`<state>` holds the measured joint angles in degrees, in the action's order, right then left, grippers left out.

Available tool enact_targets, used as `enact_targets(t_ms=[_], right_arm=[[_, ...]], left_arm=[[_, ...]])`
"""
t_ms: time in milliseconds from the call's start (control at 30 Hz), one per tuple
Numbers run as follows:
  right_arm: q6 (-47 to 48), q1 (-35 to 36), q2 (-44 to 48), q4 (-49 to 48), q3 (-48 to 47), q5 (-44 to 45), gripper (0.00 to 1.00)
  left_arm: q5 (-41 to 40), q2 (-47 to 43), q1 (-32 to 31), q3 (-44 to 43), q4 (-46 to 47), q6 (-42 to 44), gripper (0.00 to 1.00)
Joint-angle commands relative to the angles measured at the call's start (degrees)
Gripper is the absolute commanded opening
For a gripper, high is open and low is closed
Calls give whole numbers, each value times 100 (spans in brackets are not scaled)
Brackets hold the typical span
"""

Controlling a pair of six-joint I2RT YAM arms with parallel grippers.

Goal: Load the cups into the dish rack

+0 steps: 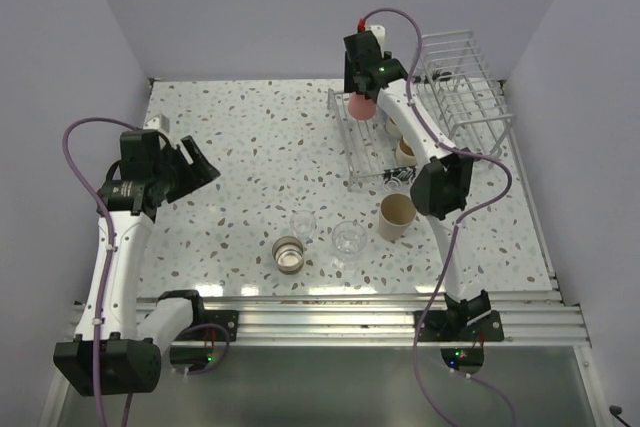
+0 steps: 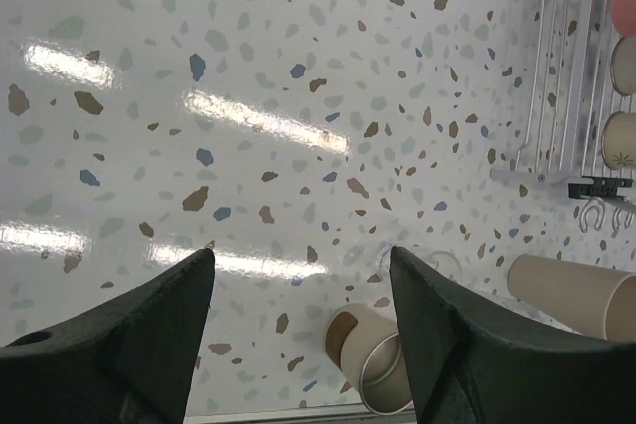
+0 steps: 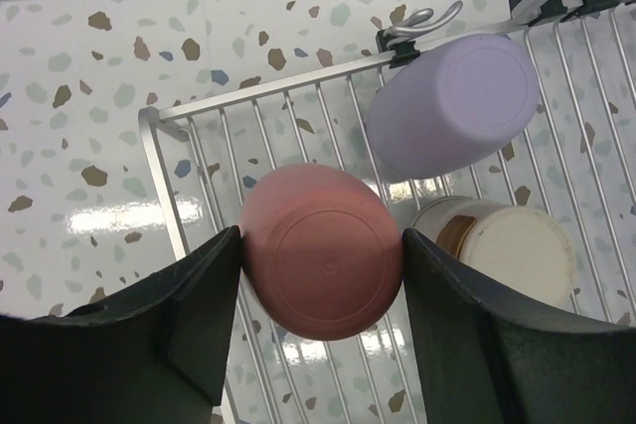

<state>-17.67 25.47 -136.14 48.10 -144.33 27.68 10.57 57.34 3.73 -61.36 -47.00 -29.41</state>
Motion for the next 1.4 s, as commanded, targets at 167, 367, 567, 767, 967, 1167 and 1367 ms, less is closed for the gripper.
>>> enact_targets(t_ms=[167,367,567,767,967,1167,1367], right_arm=[[-42,72,-317,-827,-350,344,0],[-289,80,-580,-1012,-438,299,0],[-456,80,-756,-1127,-385,290,0],[-544,72,-853,-1407,-368,449,0],[-500,72,-880,-1584,-315,378,28],[-439,72,-757,-1724,-104,334,85],[-430,107,-572,-1760,27,255,95]], left_arm=[[-28,-136,-4,63,-143,102,75],[-20,-56,-4,107,-46,102,74],[-37,-30,-12,72,-11,190,75],[7,-21,-4,116,42,216,75],[51,23,-4,142,104,199,74],[68,14,-12,151,77,181,75],[77,-39,-4,125,51,155,74]])
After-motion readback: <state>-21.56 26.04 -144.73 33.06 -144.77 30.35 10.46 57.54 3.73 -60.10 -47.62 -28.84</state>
